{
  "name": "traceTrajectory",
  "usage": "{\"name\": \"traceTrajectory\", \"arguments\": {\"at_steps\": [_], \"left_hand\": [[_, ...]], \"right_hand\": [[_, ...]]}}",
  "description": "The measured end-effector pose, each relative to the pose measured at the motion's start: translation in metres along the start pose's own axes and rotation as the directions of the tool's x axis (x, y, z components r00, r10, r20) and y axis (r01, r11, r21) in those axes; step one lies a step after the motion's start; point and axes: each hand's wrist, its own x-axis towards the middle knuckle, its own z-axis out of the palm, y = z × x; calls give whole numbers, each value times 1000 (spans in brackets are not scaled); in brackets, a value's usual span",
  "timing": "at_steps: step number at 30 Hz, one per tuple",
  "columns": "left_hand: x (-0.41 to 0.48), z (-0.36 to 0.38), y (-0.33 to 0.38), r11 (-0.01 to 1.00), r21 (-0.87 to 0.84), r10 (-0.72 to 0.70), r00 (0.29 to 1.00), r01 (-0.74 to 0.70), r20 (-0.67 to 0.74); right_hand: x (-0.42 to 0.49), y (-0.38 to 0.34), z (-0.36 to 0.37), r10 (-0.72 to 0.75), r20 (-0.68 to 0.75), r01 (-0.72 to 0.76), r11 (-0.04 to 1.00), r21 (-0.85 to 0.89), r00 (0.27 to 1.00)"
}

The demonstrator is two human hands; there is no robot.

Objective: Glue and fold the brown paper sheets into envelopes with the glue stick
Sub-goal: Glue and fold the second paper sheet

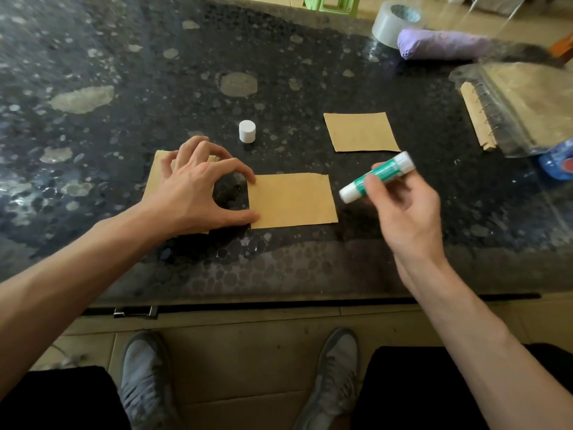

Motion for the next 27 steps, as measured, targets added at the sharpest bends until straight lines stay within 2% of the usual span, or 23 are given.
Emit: {"name": "traceTrajectory", "arguments": {"at_steps": [2,5,11,16,23,27], "left_hand": [[0,-1,2,1000,-11,-7,1000,7,6],[-1,-3,6,999,-37,-15,1000,15,6],[-2,-3,6,999,-43,-19,1000,20,4],[-2,-2,7,999,-28,-22,1000,22,-14],[-2,-1,5,1000,-14,-14,1000,14,-24],[-1,-1,4,1000,-2,-13,999,13,-29]], "right_hand": [[3,-5,-4,65,-52,-58,990,126,997],[3,-9,-1,75,-14,-71,982,174,997],[-3,-7,27,-49,166,45,999,26,985],[-5,-10,51,-180,351,255,950,-182,919],[-5,-8,62,-166,430,313,902,-298,888],[-5,-11,64,-197,404,349,871,-345,893]]}}
